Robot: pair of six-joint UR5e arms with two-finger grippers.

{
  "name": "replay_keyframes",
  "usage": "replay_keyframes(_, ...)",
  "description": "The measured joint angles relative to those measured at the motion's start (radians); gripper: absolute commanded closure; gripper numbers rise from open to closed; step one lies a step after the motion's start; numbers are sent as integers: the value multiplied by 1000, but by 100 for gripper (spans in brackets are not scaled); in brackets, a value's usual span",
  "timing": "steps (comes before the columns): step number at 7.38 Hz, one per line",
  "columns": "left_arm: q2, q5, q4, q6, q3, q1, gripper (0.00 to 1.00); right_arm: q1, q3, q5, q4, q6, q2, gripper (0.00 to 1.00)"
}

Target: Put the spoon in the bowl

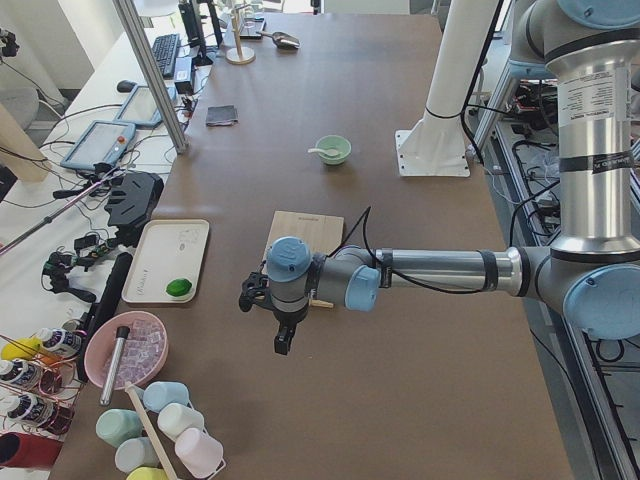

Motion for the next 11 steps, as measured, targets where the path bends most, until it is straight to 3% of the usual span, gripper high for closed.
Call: replay_keyframes(11,0,11,9,1,16,1,2,0,3,0,1,8,10,0)
